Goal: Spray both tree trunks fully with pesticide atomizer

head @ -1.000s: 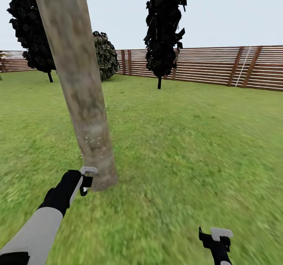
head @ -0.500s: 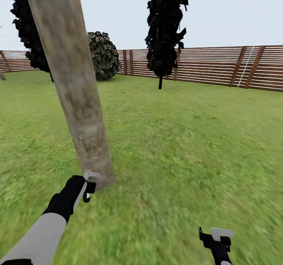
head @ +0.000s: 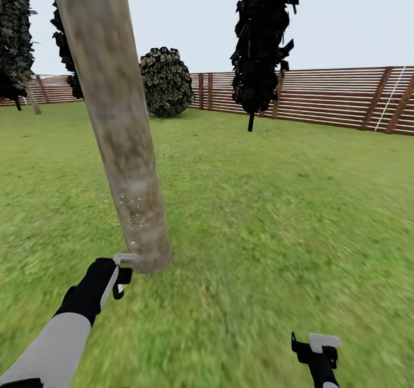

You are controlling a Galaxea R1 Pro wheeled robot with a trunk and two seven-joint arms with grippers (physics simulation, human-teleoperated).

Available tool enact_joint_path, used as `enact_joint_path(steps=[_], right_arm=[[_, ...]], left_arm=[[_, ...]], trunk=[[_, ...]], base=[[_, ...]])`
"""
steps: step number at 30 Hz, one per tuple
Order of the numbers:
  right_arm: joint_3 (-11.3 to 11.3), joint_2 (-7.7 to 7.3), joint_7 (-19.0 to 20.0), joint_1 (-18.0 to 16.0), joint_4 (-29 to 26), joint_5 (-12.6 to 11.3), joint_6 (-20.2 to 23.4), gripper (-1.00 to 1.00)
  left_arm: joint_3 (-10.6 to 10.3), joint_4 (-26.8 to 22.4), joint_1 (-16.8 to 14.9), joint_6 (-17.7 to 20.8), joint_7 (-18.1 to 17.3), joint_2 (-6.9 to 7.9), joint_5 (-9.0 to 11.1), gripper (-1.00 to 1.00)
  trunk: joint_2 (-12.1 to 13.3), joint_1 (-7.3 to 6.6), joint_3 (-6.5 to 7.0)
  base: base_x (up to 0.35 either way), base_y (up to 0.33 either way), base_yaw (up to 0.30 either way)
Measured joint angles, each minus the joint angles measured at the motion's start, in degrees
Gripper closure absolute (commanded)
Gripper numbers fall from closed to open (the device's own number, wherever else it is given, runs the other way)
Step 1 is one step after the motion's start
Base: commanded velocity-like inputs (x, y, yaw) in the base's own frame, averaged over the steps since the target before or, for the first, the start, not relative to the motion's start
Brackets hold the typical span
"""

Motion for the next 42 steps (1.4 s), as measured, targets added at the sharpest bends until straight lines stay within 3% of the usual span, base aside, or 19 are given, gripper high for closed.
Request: enact_joint_path(steps=[10,17,19,20,22,42], right_arm=[[0.0,0.00,0.0,0.0,0.1,0.0,0.0,-1.00],[0.1,-0.01,0.1,0.0,0.1,0.1,0.0,-1.00],[0.0,-0.09,0.1,0.0,0.1,0.0,0.0,-1.00],[0.0,-0.16,0.1,0.0,0.1,0.1,0.0,-1.00],[0.0,-0.13,0.1,0.0,0.1,0.1,0.0,-1.00],[0.0,-0.13,0.1,0.0,0.1,0.1,0.0,-1.00]], left_arm=[[0.0,0.0,1.3,-0.3,-0.1,0.15,0.7,1.00],[-0.6,1.3,2.6,-0.5,-0.2,-0.32,0.7,1.00],[-0.5,1.8,2.8,-1.4,-0.1,-1.14,0.9,1.00],[-0.5,2.1,2.9,-1.9,-0.1,-2.24,1.1,1.00],[-0.7,2.3,2.9,-2.0,-0.1,-2.59,0.4,1.00],[-0.8,2.2,2.9,-2.1,0.0,-2.51,0.0,1.00]], trunk=[[0.0,0.00,0.00],[0.0,0.00,-0.01],[0.0,-0.01,0.00],[0.0,-0.01,0.00],[0.0,-0.01,0.00],[0.0,-0.01,0.00]], base=[[0.002,-0.004,0.241],[0.030,-0.024,0.045],[0.179,-0.181,0.001],[0.186,-0.206,0.000],[0.159,-0.237,0.000],[0.123,-0.260,0.002]])
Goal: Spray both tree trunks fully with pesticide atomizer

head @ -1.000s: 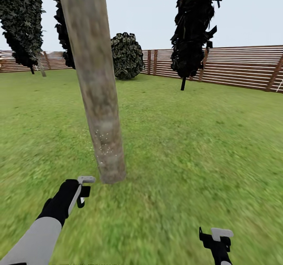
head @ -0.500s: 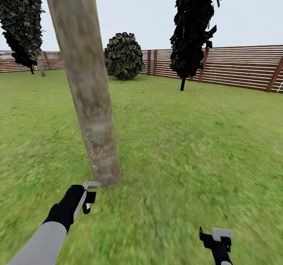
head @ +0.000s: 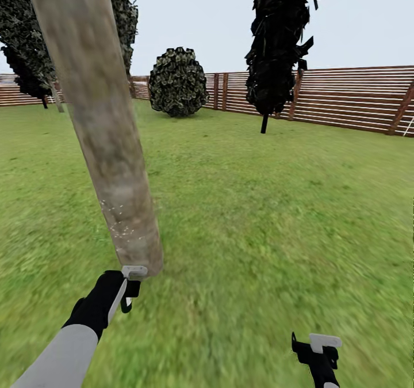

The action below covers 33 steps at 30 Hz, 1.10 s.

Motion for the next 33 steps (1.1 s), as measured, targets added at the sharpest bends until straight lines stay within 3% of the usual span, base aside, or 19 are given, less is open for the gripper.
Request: enact_joint_path(steps=[8,21,33], right_arm=[[0.0,0.13,0.0,0.0,0.0,0.0,0.0,-1.00],[0.0,0.13,0.0,0.0,0.0,0.0,0.0,-1.00],[0.0,0.12,0.0,0.0,0.0,0.0,0.0,-1.00]], left_arm=[[0.7,0.3,0.0,0.2,0.0,2.19,0.0,1.00],[0.2,0.2,0.0,0.1,0.1,1.73,0.1,1.00],[0.4,0.3,0.1,0.1,0.1,1.46,0.2,1.00]], trunk=[[0.0,0.01,0.00],[0.0,0.01,0.00],[0.0,0.00,0.00]], base=[[0.012,-0.276,0.224],[0.000,-0.278,0.271],[0.100,-0.276,0.025]])
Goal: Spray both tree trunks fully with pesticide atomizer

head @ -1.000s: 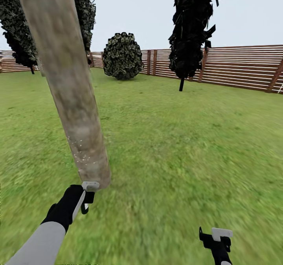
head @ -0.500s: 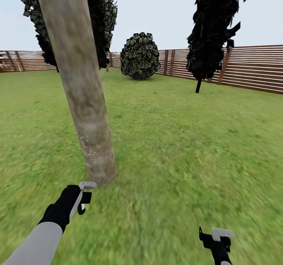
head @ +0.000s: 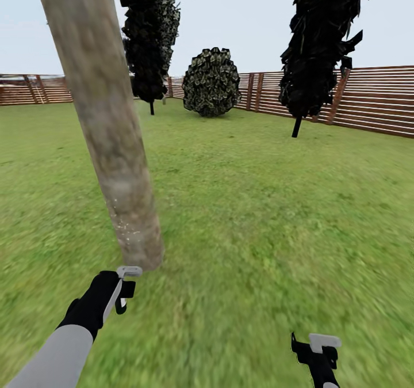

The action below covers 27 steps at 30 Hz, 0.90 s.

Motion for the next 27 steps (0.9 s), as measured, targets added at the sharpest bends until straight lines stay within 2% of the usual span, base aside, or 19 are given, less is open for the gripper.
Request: enact_joint_path(steps=[10,27], right_arm=[[0.0,0.00,0.0,0.0,0.0,0.0,0.0,-1.00],[0.1,0.08,0.0,0.0,0.0,0.0,0.0,-1.00]], left_arm=[[0.0,-0.1,0.0,0.0,0.0,0.00,-0.1,1.00],[0.1,-0.1,0.0,0.0,0.0,-0.02,0.2,1.00]], trunk=[[0.0,0.00,0.00],[0.0,0.00,0.00]], base=[[0.145,-0.273,0.037],[0.144,-0.269,0.276]])
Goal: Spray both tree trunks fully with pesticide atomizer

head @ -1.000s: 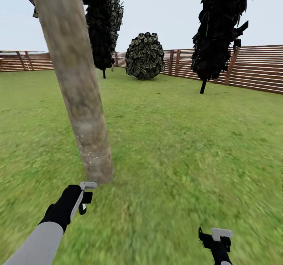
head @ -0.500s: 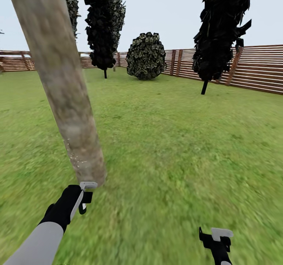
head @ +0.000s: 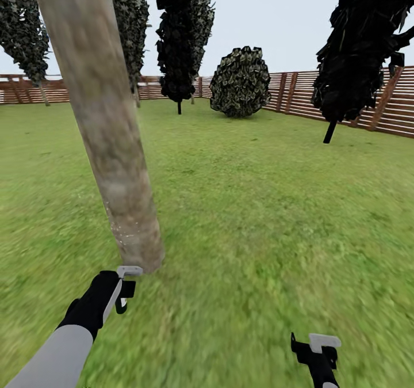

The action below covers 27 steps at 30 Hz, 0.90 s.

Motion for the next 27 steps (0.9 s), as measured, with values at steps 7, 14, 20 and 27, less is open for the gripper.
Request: enact_joint_path(steps=[7,14,20,27], right_arm=[[0.0,-0.05,0.0,0.0,0.0,0.0,0.0,-1.00],[0.0,-0.07,0.0,0.0,0.0,0.0,0.0,-1.00],[-0.1,-0.24,0.0,0.0,0.0,0.0,0.0,-1.00],[-0.1,-0.34,0.0,0.0,0.0,-0.1,0.0,-1.00]], left_arm=[[0.0,-0.1,0.0,0.0,0.0,-0.09,0.1,1.00],[-0.2,-1.6,-0.5,0.3,0.0,-2.46,0.8,1.00],[-0.8,-2.2,-5.6,0.9,-0.1,-6.82,0.3,1.00],[-1.1,-3.5,-6.7,3.9,-0.3,-0.81,-0.8,1.00]], trunk=[[0.0,0.00,0.00],[0.0,0.01,0.00],[0.0,0.01,0.01],[0.0,0.02,0.00]], base=[[0.160,-0.263,0.276],[0.097,-0.105,0.233],[0.001,-0.001,0.012],[0.000,0.000,0.000]])
